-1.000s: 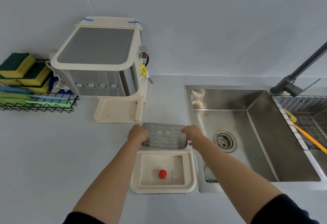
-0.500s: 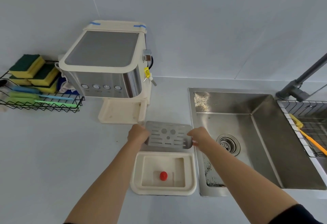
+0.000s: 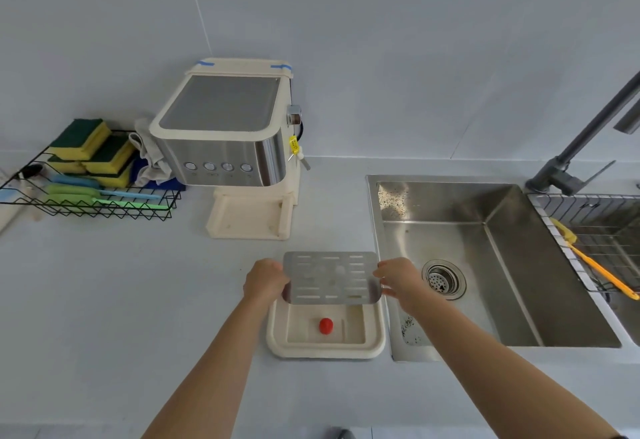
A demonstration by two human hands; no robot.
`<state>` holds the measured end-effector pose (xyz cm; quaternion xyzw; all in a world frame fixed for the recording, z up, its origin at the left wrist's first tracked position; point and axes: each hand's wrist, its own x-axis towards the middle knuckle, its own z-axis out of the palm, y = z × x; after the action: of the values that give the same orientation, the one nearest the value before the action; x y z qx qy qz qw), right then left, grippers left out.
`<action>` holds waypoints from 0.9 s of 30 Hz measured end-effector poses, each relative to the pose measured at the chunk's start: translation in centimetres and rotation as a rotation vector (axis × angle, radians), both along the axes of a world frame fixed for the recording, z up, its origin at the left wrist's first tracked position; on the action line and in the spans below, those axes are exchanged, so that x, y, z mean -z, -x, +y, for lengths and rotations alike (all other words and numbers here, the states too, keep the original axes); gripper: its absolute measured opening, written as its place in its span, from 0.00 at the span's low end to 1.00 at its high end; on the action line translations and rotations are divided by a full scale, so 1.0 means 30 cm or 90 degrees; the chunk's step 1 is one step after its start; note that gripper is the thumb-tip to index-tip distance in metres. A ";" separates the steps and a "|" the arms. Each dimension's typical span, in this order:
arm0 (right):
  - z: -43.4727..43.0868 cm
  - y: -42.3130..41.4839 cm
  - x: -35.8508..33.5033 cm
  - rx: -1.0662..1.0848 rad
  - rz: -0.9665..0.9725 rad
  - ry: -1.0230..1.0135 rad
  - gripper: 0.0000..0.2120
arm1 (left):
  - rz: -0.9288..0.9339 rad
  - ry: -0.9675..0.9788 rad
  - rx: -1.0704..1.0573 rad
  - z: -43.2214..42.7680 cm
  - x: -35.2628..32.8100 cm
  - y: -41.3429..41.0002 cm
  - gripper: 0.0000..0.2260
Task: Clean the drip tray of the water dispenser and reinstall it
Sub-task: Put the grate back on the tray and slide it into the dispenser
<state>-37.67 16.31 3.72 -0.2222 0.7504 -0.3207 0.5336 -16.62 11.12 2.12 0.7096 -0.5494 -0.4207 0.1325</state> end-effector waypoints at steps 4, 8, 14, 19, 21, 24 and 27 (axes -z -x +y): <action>0.056 -0.025 0.001 0.004 0.011 -0.003 0.17 | 0.023 0.006 -0.011 0.047 0.005 -0.025 0.14; 0.101 -0.044 0.019 0.001 0.026 -0.026 0.17 | 0.022 -0.005 -0.002 0.098 0.020 -0.045 0.14; 0.135 -0.071 0.030 0.042 0.000 -0.052 0.05 | -0.010 -0.041 0.020 0.141 0.034 -0.048 0.14; 0.153 -0.075 0.045 0.023 -0.009 -0.042 0.06 | -0.032 -0.071 0.031 0.149 0.029 -0.053 0.10; 0.154 -0.082 0.042 -0.007 0.009 -0.047 0.06 | -0.050 -0.076 0.038 0.148 0.030 -0.052 0.13; 0.146 -0.105 0.037 -0.036 0.013 -0.069 0.06 | -0.062 -0.088 0.043 0.154 0.024 -0.039 0.12; 0.143 -0.128 0.034 -0.037 0.018 -0.067 0.10 | -0.068 -0.081 0.046 0.163 0.018 -0.031 0.08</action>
<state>-33.84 20.61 2.70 -0.2200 0.7672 -0.2617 0.5427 -15.69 16.00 1.57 0.7180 -0.5530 -0.4205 0.0427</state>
